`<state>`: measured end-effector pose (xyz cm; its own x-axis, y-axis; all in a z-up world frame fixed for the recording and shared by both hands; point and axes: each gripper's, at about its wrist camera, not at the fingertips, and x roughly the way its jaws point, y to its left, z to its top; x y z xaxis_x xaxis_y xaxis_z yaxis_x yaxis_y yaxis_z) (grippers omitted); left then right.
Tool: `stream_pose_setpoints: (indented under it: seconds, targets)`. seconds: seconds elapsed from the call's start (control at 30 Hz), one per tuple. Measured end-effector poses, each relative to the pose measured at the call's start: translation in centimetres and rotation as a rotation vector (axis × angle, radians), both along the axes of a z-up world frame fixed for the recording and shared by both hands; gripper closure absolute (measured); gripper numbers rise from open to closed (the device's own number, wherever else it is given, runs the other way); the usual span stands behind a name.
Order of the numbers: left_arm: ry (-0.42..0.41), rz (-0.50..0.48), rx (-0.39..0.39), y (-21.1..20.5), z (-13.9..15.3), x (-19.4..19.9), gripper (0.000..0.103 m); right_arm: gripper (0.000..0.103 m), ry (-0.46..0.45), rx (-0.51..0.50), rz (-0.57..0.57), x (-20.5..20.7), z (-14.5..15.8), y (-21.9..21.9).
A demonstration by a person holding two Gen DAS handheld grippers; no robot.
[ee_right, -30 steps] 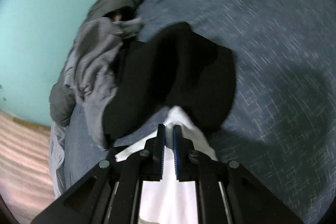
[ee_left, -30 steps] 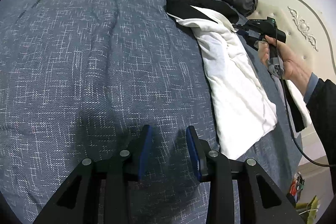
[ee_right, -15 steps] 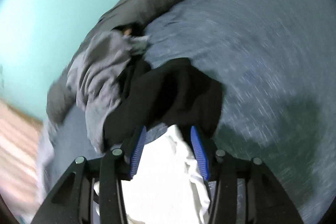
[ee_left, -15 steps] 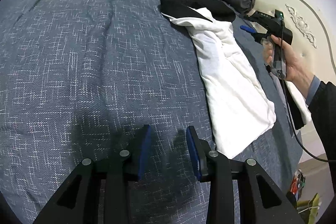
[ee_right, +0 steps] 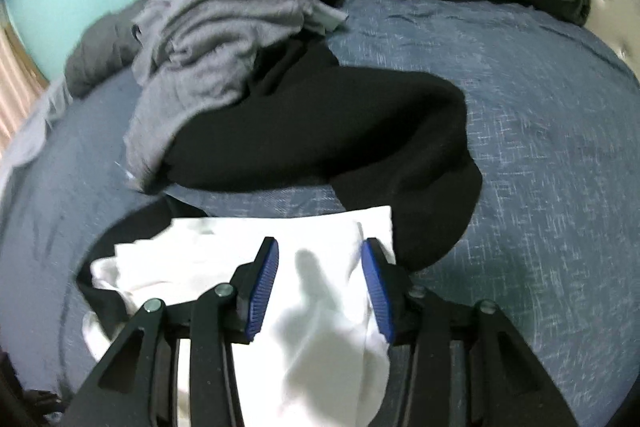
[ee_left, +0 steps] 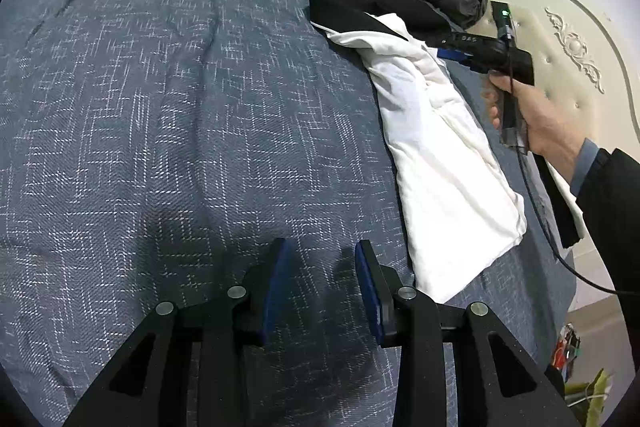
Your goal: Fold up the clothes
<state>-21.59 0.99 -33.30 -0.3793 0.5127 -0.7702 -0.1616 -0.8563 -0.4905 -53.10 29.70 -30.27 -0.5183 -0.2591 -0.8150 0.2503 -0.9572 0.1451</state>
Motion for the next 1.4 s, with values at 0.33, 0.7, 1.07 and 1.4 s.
stream_pose_setpoints:
  seconds: [0.33,0.7,1.07,1.4]
  targets:
    - [-0.005,0.000,0.002,-0.2,-0.1,0.1,0.066,0.100,0.042,0.099,-0.071,-0.6,0.0,0.6]
    - [0.011,-0.002,0.009,0.1,0.6,0.2,0.065,0.081,0.071,0.020,0.058,4.5,4.0,0.1]
    - [0.027,-0.005,0.016,0.5,1.4,0.2,0.063,0.062,0.066,0.219,0.497,15.5,1.9,-7.9]
    - [0.027,0.003,0.020,0.2,1.5,0.1,0.063,0.087,0.047,0.297,0.499,14.4,-0.7,-9.1]
